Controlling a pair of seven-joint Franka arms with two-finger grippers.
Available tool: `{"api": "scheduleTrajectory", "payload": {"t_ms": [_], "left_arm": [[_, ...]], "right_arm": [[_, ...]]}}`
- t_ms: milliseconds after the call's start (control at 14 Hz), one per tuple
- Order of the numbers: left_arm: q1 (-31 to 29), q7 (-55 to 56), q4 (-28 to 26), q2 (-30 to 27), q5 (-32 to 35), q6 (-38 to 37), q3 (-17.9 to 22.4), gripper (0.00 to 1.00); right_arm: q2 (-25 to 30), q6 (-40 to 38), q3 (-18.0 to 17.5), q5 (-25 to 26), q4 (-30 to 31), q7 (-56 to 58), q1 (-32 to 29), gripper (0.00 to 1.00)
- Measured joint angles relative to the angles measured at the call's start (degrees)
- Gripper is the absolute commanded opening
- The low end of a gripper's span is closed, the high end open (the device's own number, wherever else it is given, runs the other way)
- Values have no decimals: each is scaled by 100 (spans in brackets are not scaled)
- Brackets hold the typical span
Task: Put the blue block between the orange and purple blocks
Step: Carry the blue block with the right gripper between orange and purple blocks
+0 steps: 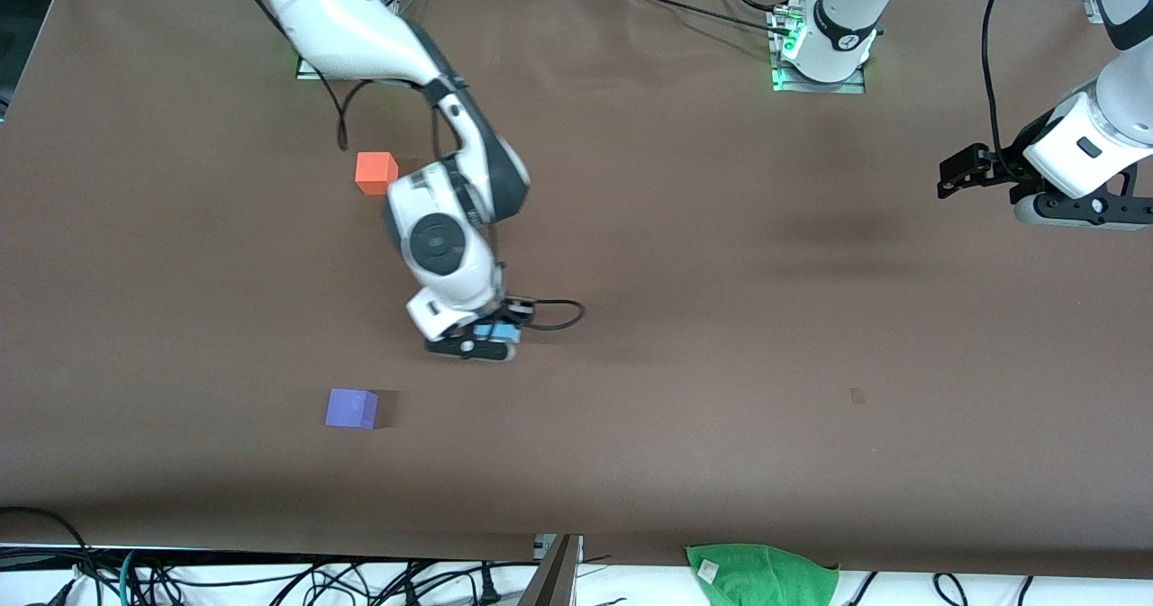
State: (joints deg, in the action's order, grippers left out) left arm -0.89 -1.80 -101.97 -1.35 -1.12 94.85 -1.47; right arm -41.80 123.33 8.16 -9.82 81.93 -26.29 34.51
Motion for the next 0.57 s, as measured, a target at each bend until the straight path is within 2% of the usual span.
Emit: {"api": "scheduleTrajectory", "payload": {"t_ms": [286,429,571], "left_arm": [[3,-1,-1,0,0,-69,0,100],[8,-1,-1,0,0,-71,-1,100],[12,-1,-1,0,0,-74,-12,100]], "right_arm": [[976,132,74,-22,1617,1670,-715,5],[1376,528,100,-24,2443,2283,-997,6],[1541,1207,100,-25,3149,2530,-1118,6]]}}
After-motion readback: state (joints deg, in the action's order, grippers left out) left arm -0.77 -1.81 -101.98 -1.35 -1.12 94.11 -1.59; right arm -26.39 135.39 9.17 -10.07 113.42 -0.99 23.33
